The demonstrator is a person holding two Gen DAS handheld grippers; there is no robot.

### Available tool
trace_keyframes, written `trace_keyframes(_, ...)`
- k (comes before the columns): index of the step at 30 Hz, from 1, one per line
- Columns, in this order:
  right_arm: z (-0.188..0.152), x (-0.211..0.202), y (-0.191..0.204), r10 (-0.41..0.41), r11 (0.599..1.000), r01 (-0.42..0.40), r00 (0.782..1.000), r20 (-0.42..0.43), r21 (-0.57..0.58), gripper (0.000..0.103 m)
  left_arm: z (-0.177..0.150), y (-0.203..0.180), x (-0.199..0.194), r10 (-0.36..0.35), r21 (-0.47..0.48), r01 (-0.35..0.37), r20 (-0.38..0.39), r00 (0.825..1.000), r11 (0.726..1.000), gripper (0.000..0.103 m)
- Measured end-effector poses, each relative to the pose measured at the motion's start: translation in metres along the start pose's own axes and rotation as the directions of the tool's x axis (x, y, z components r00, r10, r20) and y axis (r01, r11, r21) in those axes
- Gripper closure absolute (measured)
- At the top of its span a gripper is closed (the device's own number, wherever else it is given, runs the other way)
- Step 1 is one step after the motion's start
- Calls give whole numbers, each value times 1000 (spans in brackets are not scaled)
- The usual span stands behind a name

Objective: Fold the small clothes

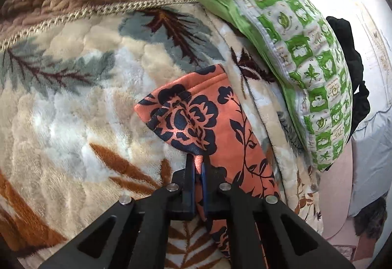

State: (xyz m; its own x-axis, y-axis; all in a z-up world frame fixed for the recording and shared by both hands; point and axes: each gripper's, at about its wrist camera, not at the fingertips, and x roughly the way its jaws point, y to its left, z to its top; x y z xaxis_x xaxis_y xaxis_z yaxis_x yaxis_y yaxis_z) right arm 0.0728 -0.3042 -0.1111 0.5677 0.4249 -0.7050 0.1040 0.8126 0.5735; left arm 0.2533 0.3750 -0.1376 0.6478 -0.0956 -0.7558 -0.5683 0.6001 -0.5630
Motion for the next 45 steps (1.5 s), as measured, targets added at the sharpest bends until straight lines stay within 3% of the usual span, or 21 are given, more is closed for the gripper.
trace_keyframes(3,0,-1,-4,19,1000,-20,1000,8,10,1,-19,-65,-51,-47,252,12,135,990,968,99)
trace_keyframes(5,-2,-1,-5,24,1000,-24,1000,20,5,1,-49,-122,-92,-164,429,75,173,971,900,99)
trace_keyframes(8,-4,-1,-3,18,1000,-18,999,35,-10,1,-115,-211,-143,-343,635,188,129,931,749,99)
trace_keyframes(12,-5,-5,-9,58,998,-59,997,59,12,2,-227,-310,-171,-479,779,329,-43,877,533,99)
trace_keyframes(14,-4,-6,-13,79,996,-81,994,69,36,2,-288,-343,-164,-481,817,367,-128,868,444,98)
trace_keyframes(15,-4,-7,-14,85,995,-88,994,73,45,2,-318,-355,-153,-453,829,378,-173,874,412,96)
trace_keyframes(16,-3,-8,-15,90,994,-94,993,74,51,2,-348,-364,-134,-396,835,410,-259,881,366,86)
trace_keyframes(17,-3,-8,-15,95,994,-99,993,74,54,2,-378,-368,-110,-297,839,445,-358,885,313,58)
trace_keyframes(18,-3,-9,-16,103,993,-107,992,73,56,2,-401,-366,-86,-189,845,450,-411,892,288,38)
trace_keyframes(20,-2,-11,-18,121,990,-126,990,71,66,2,-424,-344,-50,-21,874,394,-405,914,283,38)
trace_keyframes(22,-1,-16,-21,135,986,-141,989,66,91,2,-411,-314,-45,4,896,303,-322,947,325,38)
trace_keyframes(27,19,-39,-29,188,969,-205,974,126,141,1,-314,-241,-66,-49,833,184,-186,981,522,31)
trace_keyframes(31,67,-49,-23,242,949,-272,952,188,158,1,-256,-188,-53,1,752,84,-111,994,654,31)
trace_keyframes(33,92,-43,-19,339,910,-373,920,196,180,1,-243,-167,-39,23,711,75,-127,992,699,31)
trace_keyframes(35,116,-25,-18,441,854,-472,880,177,219,1,-242,-153,-12,138,716,-2,-131,982,698,31)
trace_keyframes(36,124,-12,-23,439,847,-468,883,165,251,1,-243,-145,-1,190,722,-40,-129,973,691,31)
trace_keyframes(37,130,6,-27,391,865,-413,911,131,285,1,-243,-143,0,174,727,-37,-114,978,685,29)
trace_keyframes(39,127,45,-53,157,906,-127,987,-42,404,1,-244,-148,-9,178,739,-61,-81,981,671,30)
trace_keyframes(40,123,50,-59,162,897,-129,986,-42,423,2,-242,-151,-17,155,734,-48,-79,985,678,30)
trace_keyframes(42,127,36,-43,155,925,-139,988,-18,355,1,-238,-159,-38,54,728,-4,-45,997,686,30)
trace_keyframes(45,137,18,-9,176,958,-180,984,35,225,1,-236,-180,-51,-44,747,51,-29,999,663,30)
